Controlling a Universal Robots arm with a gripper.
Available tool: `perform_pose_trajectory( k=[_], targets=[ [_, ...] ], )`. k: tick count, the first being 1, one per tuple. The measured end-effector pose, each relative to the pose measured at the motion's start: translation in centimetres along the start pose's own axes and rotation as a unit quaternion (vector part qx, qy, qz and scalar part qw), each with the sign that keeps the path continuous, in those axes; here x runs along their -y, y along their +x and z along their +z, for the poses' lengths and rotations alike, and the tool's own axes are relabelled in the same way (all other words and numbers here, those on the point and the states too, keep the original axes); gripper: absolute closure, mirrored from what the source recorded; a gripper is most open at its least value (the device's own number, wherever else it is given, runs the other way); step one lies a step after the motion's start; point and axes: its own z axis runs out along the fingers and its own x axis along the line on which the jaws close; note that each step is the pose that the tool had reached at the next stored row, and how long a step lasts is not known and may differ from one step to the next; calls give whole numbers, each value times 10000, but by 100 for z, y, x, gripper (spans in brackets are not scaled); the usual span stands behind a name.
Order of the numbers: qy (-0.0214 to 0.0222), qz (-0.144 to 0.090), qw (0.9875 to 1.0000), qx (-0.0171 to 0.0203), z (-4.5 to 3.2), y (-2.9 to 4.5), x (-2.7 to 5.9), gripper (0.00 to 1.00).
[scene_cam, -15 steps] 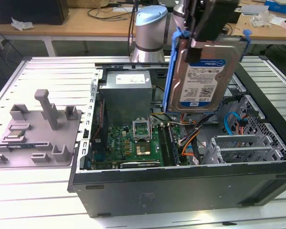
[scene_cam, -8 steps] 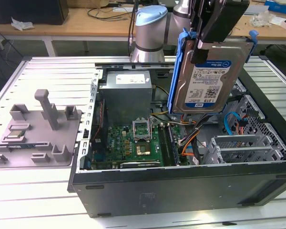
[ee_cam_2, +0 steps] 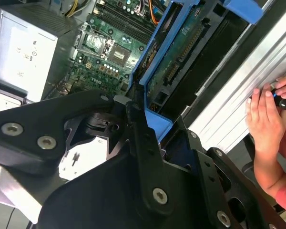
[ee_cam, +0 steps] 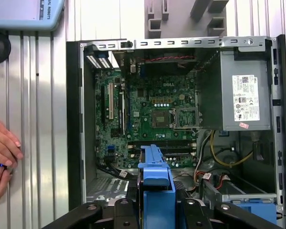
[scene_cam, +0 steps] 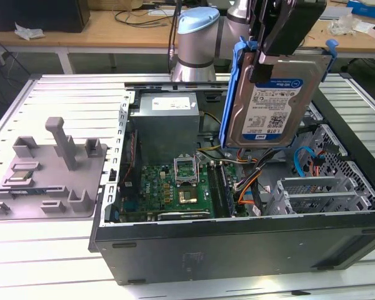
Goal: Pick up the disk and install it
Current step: 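Insert the disk into the insertion slot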
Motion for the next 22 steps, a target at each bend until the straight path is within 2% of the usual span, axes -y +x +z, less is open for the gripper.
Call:
perform_pose_trajectory(
  k=[5,11,13,16,22],
  targets=[
    [-1,-2,10000,25,1,27,1,63],
    [-2,-3,10000,71,4,111,16,63],
    [-3,-5,10000,94,4,151,30,63],
    [-5,-8,9999,152,7,219,57,63],
    [-6,-9,9998,177,4,257,137,63]
  ],
)
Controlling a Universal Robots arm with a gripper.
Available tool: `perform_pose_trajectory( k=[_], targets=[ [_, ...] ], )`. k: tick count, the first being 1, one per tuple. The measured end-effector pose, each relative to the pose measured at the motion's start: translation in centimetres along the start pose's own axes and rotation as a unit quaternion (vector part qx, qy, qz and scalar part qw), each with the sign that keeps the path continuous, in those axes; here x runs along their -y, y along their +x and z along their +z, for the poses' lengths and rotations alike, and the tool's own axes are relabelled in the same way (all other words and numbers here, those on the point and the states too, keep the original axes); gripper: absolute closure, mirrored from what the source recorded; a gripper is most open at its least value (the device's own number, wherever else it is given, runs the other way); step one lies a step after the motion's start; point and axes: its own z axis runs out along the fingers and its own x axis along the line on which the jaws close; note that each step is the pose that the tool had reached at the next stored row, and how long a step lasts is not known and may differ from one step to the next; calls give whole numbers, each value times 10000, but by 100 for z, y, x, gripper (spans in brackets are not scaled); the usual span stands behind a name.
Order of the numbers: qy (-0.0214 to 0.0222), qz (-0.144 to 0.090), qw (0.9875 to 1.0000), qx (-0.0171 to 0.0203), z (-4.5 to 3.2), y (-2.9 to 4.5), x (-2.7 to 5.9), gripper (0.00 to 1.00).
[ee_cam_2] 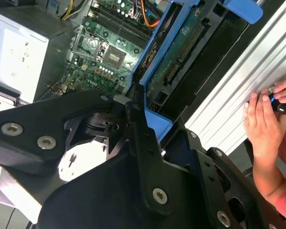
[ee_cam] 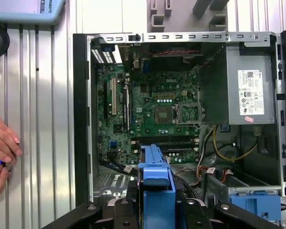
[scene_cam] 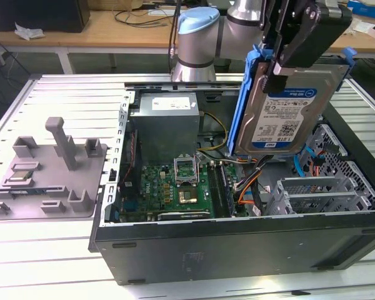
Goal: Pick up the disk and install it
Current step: 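Insert the disk into the insertion slot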
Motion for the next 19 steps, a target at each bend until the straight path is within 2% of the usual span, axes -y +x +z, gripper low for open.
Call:
perform_pose_trajectory(
  k=[7,11,19],
  targets=[
    [0,0,10000,0,-5,45,106,63],
    [0,0,10000,1,-6,114,128,63],
    [-1,-1,10000,1,-11,209,242,63]
  ],
)
